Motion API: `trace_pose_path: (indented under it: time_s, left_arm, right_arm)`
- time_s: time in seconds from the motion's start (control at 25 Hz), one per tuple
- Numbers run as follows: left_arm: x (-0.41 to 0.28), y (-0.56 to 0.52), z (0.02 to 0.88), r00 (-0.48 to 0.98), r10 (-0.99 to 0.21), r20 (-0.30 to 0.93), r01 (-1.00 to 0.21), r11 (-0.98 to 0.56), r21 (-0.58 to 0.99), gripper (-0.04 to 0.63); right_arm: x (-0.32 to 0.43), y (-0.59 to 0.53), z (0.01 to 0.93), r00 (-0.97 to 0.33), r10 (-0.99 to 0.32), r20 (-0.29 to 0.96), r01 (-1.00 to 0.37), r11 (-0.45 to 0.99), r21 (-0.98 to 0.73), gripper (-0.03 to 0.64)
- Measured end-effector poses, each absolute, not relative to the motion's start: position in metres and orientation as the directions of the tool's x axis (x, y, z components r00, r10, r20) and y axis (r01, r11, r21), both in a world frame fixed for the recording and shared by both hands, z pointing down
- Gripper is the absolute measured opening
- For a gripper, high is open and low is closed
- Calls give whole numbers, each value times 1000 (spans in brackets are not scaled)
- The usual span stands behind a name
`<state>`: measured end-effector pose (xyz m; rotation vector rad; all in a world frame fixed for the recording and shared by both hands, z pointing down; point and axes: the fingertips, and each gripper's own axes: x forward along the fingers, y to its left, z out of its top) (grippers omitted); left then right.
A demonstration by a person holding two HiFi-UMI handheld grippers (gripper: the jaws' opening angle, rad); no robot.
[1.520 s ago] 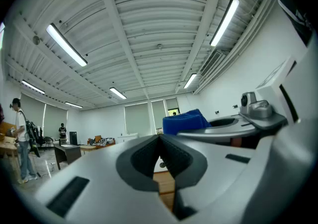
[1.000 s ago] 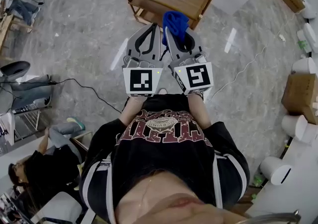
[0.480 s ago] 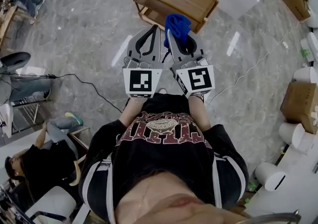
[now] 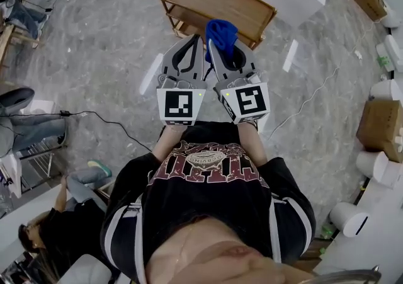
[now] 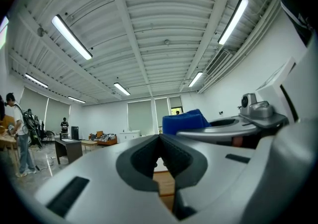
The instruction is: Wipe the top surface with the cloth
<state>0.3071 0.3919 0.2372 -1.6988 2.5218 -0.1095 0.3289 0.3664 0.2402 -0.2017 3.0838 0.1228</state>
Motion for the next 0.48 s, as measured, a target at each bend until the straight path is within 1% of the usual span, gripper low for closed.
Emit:
trace_pose_path:
  time_s: [0.48]
  left_arm:
    - [215, 386, 240, -319, -948, -27, -941, 320, -109, 48]
  right_arm:
    - [237, 365, 240, -984, -167, -55, -171, 982, 74, 66]
